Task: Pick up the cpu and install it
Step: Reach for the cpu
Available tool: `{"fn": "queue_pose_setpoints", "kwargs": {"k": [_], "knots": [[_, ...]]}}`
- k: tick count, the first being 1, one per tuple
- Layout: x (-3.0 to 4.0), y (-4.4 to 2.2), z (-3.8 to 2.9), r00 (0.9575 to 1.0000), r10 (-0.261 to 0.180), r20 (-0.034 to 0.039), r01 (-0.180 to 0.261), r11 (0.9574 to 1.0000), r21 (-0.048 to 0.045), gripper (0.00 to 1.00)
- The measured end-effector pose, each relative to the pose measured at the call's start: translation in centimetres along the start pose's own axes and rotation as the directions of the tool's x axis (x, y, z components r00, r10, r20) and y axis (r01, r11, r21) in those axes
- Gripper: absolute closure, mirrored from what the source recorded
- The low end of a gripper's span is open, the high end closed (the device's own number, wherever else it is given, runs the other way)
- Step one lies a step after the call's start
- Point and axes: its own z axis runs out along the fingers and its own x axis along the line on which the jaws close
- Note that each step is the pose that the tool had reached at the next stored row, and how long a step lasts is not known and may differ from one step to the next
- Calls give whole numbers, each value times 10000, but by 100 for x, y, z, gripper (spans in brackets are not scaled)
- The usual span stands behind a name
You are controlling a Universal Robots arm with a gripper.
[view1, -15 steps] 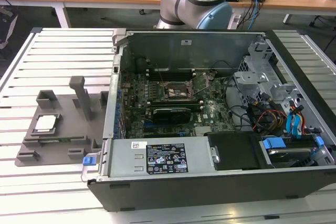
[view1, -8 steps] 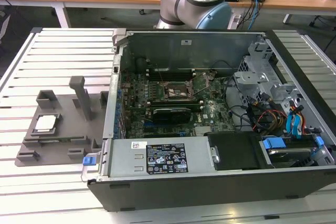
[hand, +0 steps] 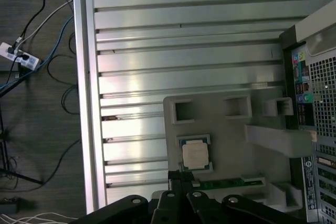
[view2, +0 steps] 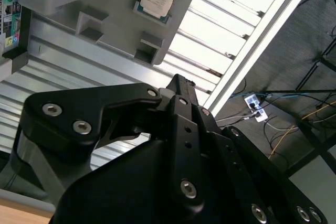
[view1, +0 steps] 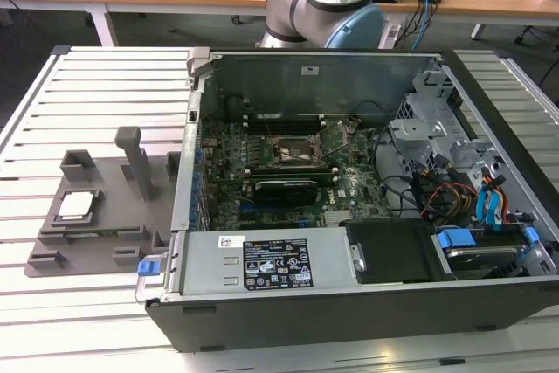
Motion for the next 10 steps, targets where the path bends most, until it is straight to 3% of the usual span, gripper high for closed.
{"fn": "queue_pose_setpoints", "kwargs": {"k": [6, 10], "knots": [[5, 0, 0, 10000, -1, 0, 1, 10000, -1, 89], [-53, 4, 2, 10000, -1, 1, 1, 10000, 7, 89]]}}
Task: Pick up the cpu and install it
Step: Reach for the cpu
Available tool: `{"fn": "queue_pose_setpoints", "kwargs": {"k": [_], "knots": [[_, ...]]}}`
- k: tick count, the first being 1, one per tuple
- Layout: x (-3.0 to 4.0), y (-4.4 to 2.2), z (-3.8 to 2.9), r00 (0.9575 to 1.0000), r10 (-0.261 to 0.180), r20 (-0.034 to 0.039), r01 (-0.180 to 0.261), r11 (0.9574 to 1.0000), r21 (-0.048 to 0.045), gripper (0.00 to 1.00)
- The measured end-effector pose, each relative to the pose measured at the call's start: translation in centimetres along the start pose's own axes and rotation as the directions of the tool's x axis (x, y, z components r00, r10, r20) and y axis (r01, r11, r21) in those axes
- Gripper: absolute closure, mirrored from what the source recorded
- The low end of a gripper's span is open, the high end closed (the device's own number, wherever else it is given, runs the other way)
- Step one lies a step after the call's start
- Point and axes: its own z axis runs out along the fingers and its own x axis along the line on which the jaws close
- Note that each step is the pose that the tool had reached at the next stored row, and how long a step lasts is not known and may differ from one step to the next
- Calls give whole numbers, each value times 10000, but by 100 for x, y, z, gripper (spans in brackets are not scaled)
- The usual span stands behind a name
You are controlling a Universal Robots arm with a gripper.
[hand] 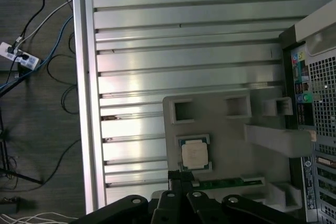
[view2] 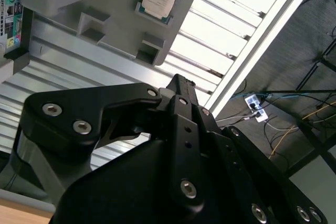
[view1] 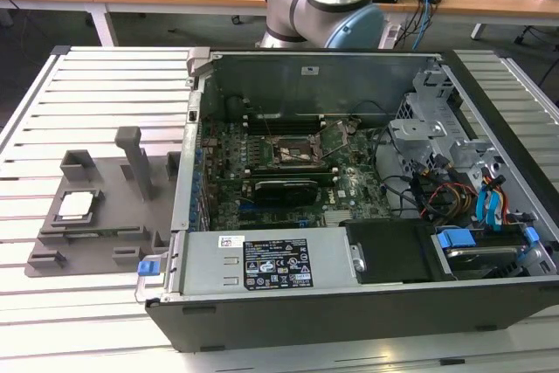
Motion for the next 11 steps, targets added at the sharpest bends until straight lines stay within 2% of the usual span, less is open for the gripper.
{"fn": "queue_pose_setpoints", "kwargs": {"k": [2, 4, 6, 11], "knots": [[-69, 5, 2, 10000, 0, -1, 0, 10000, 2, 89], [-176, 13, 6, 10000, -1, -1, 1, 10000, 8, 89], [-227, 16, 7, 10000, 0, -2, 0, 10000, 14, 89], [-406, 29, 18, 10000, -1, 0, 1, 10000, 28, 89]]}}
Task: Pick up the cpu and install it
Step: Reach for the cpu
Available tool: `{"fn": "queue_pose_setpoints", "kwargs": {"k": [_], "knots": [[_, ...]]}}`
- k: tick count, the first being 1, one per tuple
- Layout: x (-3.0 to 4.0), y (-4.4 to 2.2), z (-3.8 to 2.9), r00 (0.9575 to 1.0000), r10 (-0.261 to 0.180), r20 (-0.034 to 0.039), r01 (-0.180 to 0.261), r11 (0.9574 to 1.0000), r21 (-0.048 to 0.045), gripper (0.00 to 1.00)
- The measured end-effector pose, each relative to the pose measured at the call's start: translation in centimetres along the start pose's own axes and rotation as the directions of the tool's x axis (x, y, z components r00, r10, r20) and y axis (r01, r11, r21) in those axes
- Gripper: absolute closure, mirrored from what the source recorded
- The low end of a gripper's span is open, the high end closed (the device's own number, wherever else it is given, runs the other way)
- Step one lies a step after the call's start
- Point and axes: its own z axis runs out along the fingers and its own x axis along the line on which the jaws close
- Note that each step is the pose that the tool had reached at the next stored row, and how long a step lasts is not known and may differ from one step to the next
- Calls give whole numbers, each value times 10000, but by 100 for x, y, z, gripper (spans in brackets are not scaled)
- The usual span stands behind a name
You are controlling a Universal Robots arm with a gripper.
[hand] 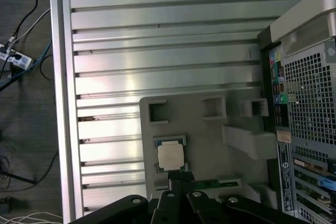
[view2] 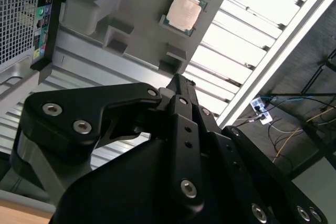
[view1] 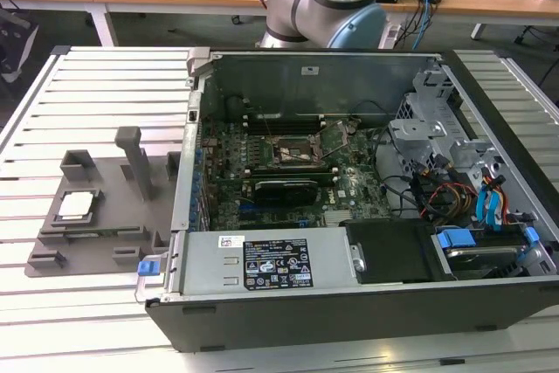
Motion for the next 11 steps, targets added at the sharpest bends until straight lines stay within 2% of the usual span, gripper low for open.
{"fn": "queue_pose_setpoints", "kwargs": {"k": [2, 5, 7, 11], "knots": [[-52, 4, 3, 10000, 0, 1, 0, 10000, 6, 89], [-63, 4, 3, 10000, 1, 0, -1, 10000, 7, 89], [-74, -40, 2, 10000, -1, 0, 1, 10000, 7, 89], [-109, -62, 3, 10000, 0, 1, 0, 10000, 6, 89]]}}
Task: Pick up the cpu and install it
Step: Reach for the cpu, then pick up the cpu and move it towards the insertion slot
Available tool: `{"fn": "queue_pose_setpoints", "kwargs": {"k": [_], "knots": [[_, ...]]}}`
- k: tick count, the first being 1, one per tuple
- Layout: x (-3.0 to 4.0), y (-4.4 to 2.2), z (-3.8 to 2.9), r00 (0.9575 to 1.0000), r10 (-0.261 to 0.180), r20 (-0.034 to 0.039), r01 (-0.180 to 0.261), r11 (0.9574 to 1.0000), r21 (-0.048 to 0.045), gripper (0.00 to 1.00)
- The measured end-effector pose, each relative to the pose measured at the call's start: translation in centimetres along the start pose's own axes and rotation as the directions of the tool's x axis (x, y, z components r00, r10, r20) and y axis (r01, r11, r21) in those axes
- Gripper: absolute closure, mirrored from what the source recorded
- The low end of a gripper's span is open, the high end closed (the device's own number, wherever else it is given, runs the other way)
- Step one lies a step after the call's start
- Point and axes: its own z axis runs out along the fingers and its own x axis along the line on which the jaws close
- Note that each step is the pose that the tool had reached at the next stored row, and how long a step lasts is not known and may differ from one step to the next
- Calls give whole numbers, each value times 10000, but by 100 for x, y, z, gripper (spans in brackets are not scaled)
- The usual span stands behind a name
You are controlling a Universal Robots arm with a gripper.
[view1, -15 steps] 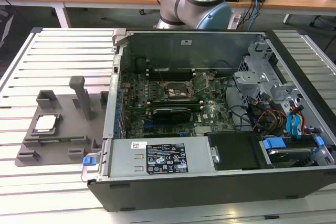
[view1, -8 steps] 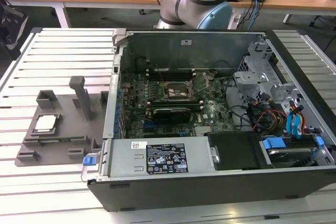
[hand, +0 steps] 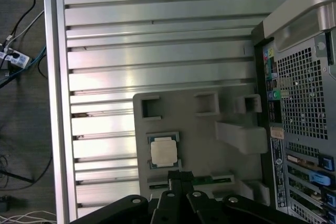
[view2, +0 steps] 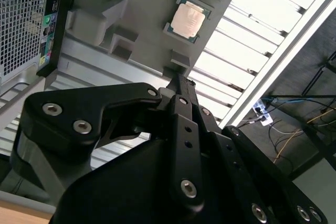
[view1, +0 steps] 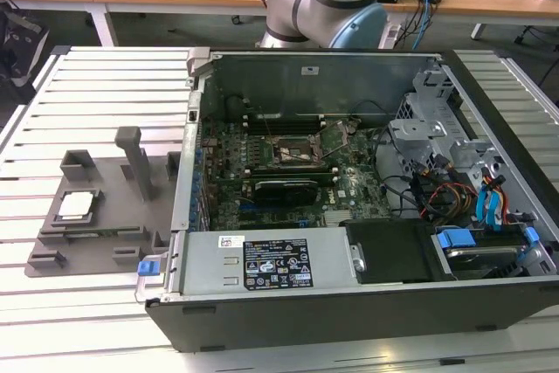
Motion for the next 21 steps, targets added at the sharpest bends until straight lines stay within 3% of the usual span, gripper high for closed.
{"fn": "queue_pose_setpoints", "kwargs": {"k": [17, 19, 21], "knots": [[-22, 1, 0, 10000, -30, -1, 30, 10000, 0, 89], [-22, 1, 0, 10000, -32, -2, 32, 10000, 0, 64], [-22, 1, 0, 10000, -34, -2, 34, 10000, 0, 52]]}}
